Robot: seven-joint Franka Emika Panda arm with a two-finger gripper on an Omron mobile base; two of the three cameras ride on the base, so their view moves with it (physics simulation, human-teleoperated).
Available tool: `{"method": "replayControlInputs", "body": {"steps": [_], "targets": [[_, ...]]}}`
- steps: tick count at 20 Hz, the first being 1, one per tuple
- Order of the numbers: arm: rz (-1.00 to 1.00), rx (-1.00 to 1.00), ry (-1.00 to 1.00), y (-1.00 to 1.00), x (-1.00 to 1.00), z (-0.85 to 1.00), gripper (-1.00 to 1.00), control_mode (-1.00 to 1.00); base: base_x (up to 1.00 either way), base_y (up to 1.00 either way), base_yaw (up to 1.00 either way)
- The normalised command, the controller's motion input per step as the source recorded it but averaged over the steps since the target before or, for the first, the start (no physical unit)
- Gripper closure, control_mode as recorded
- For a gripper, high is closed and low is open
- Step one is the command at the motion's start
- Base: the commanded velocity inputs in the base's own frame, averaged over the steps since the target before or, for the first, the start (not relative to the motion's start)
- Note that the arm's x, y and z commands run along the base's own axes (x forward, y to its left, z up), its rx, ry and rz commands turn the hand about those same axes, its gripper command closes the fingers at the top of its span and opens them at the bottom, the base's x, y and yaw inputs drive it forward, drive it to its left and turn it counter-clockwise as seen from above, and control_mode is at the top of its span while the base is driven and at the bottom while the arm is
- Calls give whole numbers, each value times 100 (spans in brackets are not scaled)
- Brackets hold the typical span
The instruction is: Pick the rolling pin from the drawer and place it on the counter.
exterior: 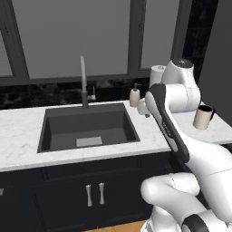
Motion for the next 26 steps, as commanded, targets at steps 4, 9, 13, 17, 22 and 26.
{"method": "replayControlInputs", "body": {"steps": [4, 9, 13, 17, 22, 26], "targets": [[-1, 0, 0, -3, -5, 0, -100, -100, 4, 4, -2], [-13, 4, -1, -60, -56, 0, -100, -100, 0, 0, 0], [-34, 12, 0, -100, -94, -3, -100, -100, 0, 0, 0], [-37, 7, 0, -100, -93, -10, -100, -100, 0, 0, 0], [-44, 3, 1, -100, -70, -31, -100, -100, 0, 0, 0], [-42, 3, 6, -100, -31, -42, -100, -100, 0, 0, 0]]}}
